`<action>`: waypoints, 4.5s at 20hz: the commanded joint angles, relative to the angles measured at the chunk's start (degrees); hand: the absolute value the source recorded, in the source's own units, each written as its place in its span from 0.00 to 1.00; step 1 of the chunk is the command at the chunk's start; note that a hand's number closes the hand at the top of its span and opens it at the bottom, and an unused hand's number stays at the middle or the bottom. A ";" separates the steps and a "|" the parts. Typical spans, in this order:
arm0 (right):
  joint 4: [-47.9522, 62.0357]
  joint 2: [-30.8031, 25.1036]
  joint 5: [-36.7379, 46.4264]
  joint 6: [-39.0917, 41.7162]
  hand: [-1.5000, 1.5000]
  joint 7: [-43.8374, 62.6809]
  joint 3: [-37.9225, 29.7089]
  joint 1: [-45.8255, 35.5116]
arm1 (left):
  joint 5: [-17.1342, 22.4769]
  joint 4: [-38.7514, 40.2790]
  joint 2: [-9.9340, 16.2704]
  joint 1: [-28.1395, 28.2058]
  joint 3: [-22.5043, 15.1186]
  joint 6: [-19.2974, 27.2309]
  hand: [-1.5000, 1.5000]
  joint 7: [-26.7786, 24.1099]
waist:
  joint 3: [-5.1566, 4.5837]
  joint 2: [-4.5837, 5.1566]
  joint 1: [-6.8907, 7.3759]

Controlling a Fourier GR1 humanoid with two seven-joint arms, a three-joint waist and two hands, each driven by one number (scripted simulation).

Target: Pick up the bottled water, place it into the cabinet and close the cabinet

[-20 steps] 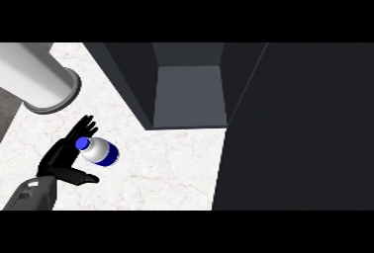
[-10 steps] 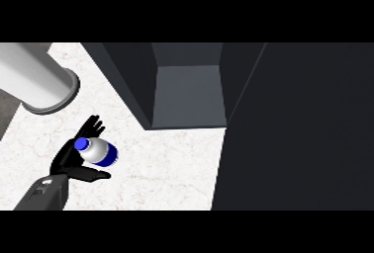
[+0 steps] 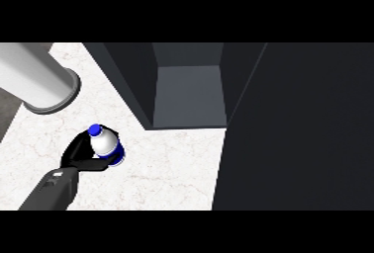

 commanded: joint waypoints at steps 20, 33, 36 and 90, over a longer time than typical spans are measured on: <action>-4.08 -3.25 2.42 -1.98 0.00 -1.20 1.18 3.80 | 11.05 -22.24 -15.04 7.56 -15.36 31.95 1.00 -5.75 | 0.21 -0.82 1.22; -4.18 -3.84 2.70 -3.86 0.00 -1.67 1.30 4.43 | 22.02 -50.30 -15.14 7.72 -33.16 47.91 1.00 17.20 | 0.19 -0.53 1.56; -7.55 -6.07 0.20 -1.99 0.00 -0.98 -0.72 5.82 | 23.77 -46.99 -15.14 2.90 -34.14 52.26 1.00 17.27 | 0.18 -0.35 1.05; -3.48 -7.80 -3.83 3.46 0.00 -15.94 -1.12 16.40 | 34.98 10.93 -14.53 -38.56 -23.86 64.84 0.00 6.80 | 0.13 0.99 -3.05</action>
